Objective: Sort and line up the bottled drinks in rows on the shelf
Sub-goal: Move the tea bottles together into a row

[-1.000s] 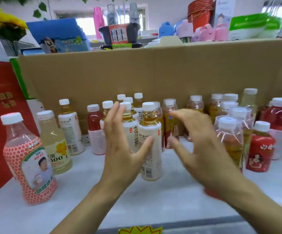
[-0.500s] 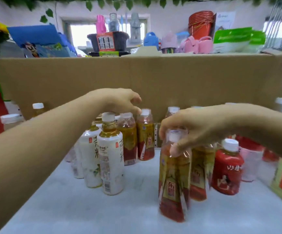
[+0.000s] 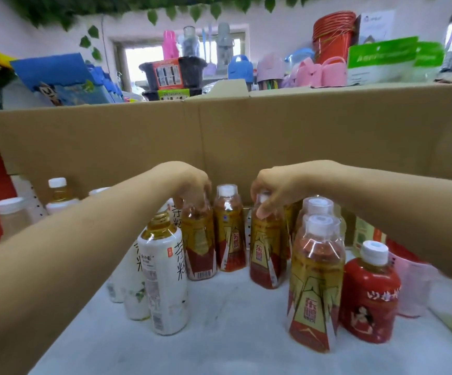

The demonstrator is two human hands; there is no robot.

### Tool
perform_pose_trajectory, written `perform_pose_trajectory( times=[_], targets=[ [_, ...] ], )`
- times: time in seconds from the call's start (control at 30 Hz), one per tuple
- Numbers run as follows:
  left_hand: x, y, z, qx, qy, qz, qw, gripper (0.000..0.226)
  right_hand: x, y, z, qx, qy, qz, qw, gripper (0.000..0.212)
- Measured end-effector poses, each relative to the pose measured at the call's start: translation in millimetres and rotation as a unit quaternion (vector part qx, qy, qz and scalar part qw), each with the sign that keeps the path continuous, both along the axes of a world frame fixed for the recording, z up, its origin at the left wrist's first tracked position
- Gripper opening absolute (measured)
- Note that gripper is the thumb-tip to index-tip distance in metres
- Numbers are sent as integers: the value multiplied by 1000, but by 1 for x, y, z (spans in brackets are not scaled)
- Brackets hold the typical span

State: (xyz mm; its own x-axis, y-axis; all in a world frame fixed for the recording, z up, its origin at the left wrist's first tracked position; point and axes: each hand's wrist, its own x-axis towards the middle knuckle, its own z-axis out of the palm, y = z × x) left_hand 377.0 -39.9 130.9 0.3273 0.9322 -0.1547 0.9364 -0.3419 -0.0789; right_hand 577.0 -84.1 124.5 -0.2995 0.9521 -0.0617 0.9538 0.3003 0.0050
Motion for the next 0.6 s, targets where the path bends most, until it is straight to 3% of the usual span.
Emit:
perform_pose_trajectory(
  times=[0.13,0.3,0.6],
  targets=[
    [1,0,2,-7,-52,-14,999,41,14,0,-2,32,-1,-16,999,51],
    [-1,2,1,-34,-83,-29,996,33,57,-20,18,109,100,-34,988,31],
    [15,-6,1,-56,-125,-66,988,27,103,-26,1,1,113,-79,990,26]
  ],
)
